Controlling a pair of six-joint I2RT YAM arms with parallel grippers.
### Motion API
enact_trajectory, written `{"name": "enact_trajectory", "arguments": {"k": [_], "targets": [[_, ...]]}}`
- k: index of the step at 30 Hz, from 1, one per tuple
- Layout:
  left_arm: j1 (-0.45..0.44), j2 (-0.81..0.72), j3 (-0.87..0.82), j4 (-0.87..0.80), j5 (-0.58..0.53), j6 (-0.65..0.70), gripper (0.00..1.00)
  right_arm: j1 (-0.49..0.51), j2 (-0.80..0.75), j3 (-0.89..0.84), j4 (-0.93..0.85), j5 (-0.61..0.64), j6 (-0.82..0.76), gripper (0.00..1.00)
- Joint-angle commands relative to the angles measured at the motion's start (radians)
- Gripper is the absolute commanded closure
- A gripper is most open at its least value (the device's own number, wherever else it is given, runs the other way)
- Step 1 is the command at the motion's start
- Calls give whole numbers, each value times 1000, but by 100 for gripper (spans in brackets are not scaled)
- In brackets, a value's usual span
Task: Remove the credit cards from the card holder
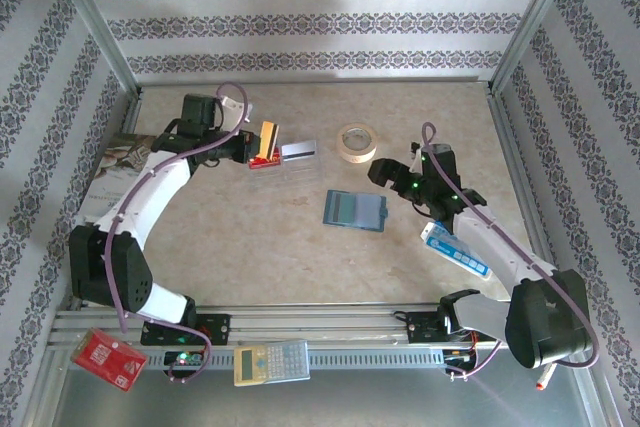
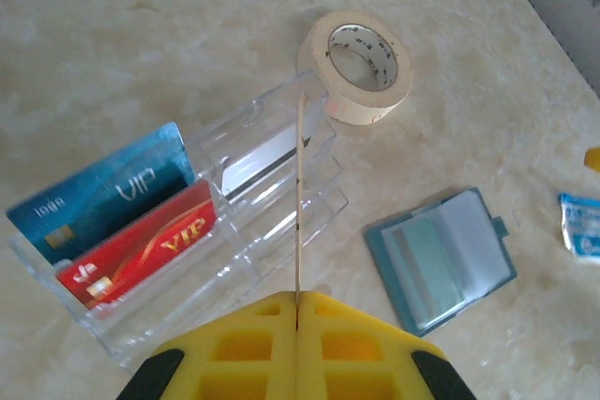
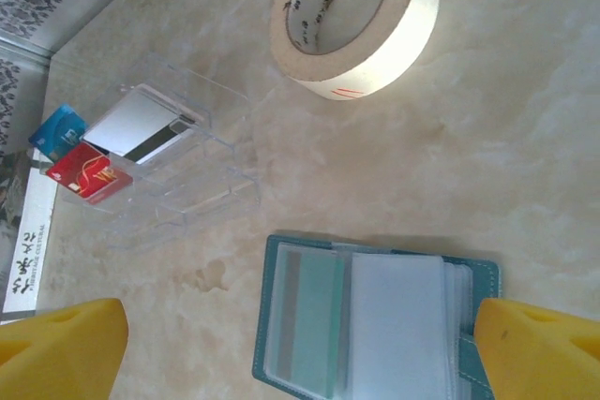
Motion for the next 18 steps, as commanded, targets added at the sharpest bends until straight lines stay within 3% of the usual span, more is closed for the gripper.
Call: {"name": "enact_trajectory", "arguments": {"k": [1,4,9,14,18], "targets": [[12,21,79,-87,94,286,100,-19,-19,-18,33,-14,7,2],[16,76,178,-206,89,470,100,-36,-10,-16,34,-11,16,2],[15,249,446,-561,75,722,100,-58,-15,-16,22,-11,26,2],[14,422,658,-785,-56,835,100,-72,-19,-19,17,-26,37,2],[13,466,698,-814,-71,911,100,-75,-22,-19,12,-28,52,2]]}}
